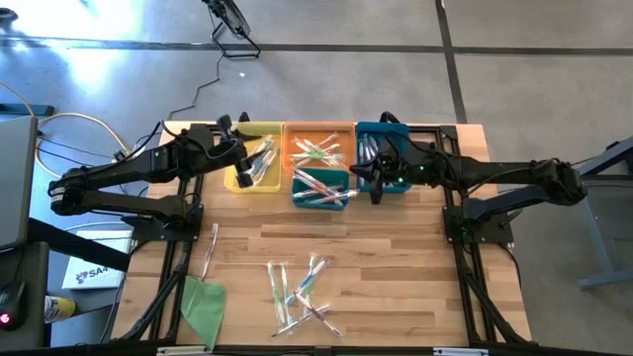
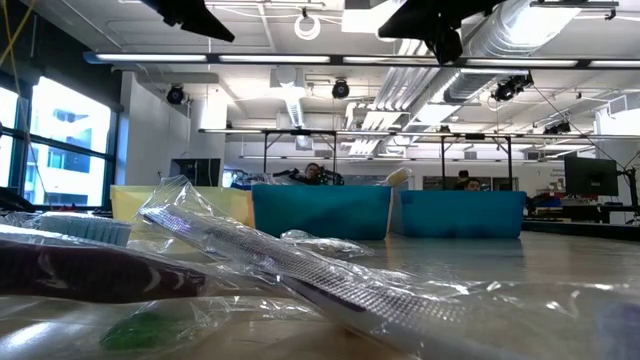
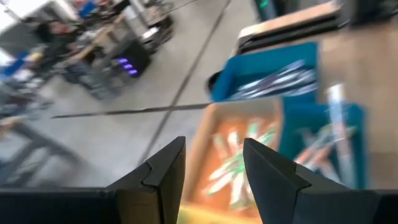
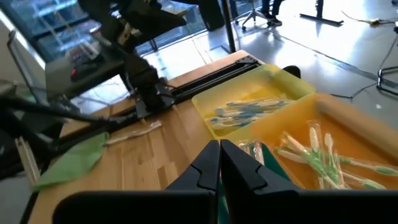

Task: Pick & Place Toothbrushes
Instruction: Put the purple toothbrush into the blue bin

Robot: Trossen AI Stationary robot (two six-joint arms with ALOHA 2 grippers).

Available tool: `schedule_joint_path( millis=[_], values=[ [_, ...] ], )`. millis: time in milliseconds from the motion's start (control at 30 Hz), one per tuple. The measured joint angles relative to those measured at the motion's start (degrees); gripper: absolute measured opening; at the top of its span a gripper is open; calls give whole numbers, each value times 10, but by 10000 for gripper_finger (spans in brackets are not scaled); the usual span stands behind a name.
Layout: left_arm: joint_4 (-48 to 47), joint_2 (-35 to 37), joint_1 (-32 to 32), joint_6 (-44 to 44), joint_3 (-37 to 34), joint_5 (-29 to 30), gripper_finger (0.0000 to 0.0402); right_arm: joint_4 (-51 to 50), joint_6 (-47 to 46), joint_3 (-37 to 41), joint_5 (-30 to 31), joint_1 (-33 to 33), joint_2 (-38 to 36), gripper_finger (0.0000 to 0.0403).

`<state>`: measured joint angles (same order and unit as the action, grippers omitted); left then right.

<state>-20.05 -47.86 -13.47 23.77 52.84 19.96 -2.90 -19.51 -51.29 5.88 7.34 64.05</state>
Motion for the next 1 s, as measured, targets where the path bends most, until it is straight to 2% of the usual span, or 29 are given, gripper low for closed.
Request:
schedule_joint_path(
  millis=[233, 367, 533, 667, 767, 1000],
  values=[
    [0, 0, 0, -61, 0, -94, 149, -3, 23, 0, -20, -14, 0, 5],
    [0, 0, 0, -64, 0, -123, 120, -3, 29, 0, -48, -21, 0, 5],
    [2, 0, 0, -99, 0, -175, 82, -4, 50, 0, -50, -29, 0, 5],
    [2, 0, 9, -108, 0, -225, 68, -4, 63, 0, -50, -28, 0, 5],
    [2, 0, 36, -117, 0, -222, 65, -4, 63, 0, -50, -29, 0, 5],
    [5, -17, 112, -123, 1, -171, 64, -4, 59, 0, -50, -29, 0, 5]
  ],
)
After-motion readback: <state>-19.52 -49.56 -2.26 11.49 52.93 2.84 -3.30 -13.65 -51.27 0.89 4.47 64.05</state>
